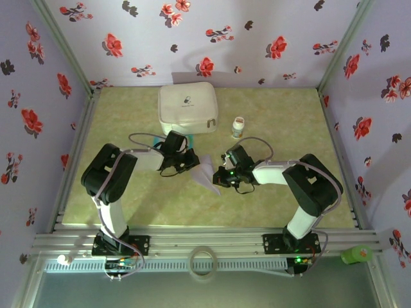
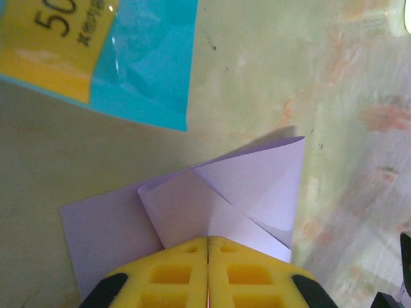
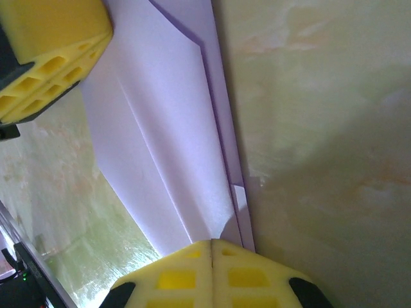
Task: Fold a paper plane with a square sheet of paper (pick it up from the middle)
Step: Fourth fold the wing at the center of the table.
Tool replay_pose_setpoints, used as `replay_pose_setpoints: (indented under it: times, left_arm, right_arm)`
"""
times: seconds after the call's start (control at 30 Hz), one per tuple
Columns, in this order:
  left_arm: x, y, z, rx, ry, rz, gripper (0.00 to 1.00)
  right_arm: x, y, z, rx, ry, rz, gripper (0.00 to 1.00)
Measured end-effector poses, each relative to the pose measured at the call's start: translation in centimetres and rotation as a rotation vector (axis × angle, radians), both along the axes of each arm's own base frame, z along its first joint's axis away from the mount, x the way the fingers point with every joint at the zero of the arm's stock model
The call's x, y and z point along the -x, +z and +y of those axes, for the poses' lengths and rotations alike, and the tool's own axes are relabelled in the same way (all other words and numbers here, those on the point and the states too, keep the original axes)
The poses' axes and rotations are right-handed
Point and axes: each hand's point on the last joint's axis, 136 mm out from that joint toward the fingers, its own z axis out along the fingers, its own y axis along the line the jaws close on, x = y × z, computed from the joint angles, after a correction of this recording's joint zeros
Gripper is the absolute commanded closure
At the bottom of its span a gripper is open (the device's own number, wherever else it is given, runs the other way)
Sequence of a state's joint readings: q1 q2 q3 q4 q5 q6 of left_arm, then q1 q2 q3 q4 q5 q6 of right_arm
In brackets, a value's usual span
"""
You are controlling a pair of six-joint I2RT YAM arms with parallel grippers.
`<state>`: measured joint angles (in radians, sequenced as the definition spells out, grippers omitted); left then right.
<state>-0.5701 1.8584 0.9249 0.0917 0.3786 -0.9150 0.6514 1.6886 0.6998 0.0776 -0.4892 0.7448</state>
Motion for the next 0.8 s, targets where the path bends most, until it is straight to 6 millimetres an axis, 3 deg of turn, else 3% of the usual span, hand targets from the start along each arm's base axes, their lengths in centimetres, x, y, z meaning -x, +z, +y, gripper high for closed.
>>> replay_pose_setpoints:
  times: [0.3, 0.8]
  left_arm:
    - [-2.1, 0.1, 0.9, -0.051, 0.014, -0.035, 0.91]
    - [-2.6, 0.2, 1.7, -0.115, -0.013, -0.067, 0.9]
  right_arm:
    - [0.2, 0.0, -0.1, 0.002, 0.012, 0.003, 1.0]
    - [0.6, 0.0, -0.4, 0.008, 0.021, 0.009, 1.0]
